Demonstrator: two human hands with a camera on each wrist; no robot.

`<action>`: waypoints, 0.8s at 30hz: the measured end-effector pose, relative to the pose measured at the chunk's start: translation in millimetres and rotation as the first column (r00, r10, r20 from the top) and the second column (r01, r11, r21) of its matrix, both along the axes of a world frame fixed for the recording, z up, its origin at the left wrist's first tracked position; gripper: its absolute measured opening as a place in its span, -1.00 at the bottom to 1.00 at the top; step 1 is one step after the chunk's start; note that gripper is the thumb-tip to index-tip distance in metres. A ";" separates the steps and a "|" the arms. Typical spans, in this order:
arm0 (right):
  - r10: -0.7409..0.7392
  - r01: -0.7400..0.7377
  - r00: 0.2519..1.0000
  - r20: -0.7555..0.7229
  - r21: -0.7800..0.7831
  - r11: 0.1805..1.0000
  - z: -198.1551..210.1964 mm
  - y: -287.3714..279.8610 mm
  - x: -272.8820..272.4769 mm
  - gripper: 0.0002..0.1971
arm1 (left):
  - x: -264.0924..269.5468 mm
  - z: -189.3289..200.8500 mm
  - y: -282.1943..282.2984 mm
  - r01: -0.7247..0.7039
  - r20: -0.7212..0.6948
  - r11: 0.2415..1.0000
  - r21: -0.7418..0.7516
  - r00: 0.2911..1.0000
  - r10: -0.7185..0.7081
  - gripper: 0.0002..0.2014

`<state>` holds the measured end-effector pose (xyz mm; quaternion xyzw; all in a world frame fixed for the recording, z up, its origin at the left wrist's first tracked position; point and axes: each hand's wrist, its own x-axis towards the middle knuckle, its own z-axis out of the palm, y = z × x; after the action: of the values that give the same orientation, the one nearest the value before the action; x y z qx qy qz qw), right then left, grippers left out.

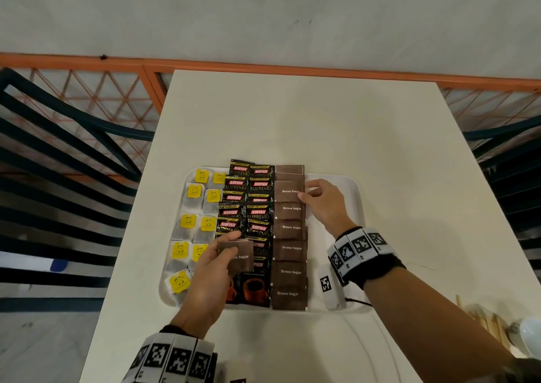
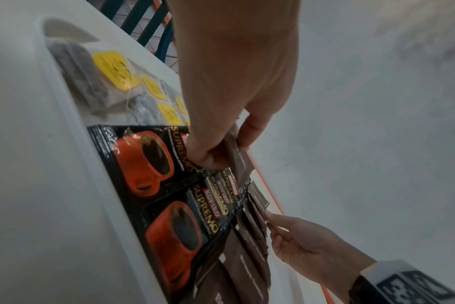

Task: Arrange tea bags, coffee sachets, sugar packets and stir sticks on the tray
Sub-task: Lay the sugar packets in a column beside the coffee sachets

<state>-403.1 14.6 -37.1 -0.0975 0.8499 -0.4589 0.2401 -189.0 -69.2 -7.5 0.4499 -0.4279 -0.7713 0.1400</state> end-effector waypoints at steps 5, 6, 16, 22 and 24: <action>0.146 -0.137 0.974 -0.174 0.059 0.989 20.4 -1.3 24.1 -0.77 | -6.1 -0.3 -2.8 -0.010 -0.068 1.000 0.017 0.998 0.012 -0.71; 0.250 -0.246 0.956 -0.156 0.045 0.968 27.9 -1.1 33.6 -0.79 | -6.8 0.1 -3.0 -0.009 -0.078 1.000 0.012 0.997 0.010 -0.71; 0.641 -0.606 0.724 0.255 -0.209 0.767 35.2 -0.4 75.7 -0.76 | -2.0 -1.4 -4.7 -0.005 -0.087 0.998 -0.057 0.996 0.000 -0.77; 0.472 -0.413 0.843 0.258 -0.252 0.875 35.8 -2.5 49.0 -0.76 | 28.9 1.0 -21.2 0.016 -0.020 0.992 -0.128 1.000 -0.019 -0.74; 0.321 -0.268 0.913 0.250 -0.226 0.937 34.5 -4.6 32.9 -0.73 | 51.5 0.4 -31.1 0.022 0.058 0.981 -0.194 0.998 -0.011 -0.70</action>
<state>-370.2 9.9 -2.7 -0.1804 0.7354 -0.5039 0.4156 -137.5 -100.2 -7.0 0.4519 -0.5088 -0.7140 0.1647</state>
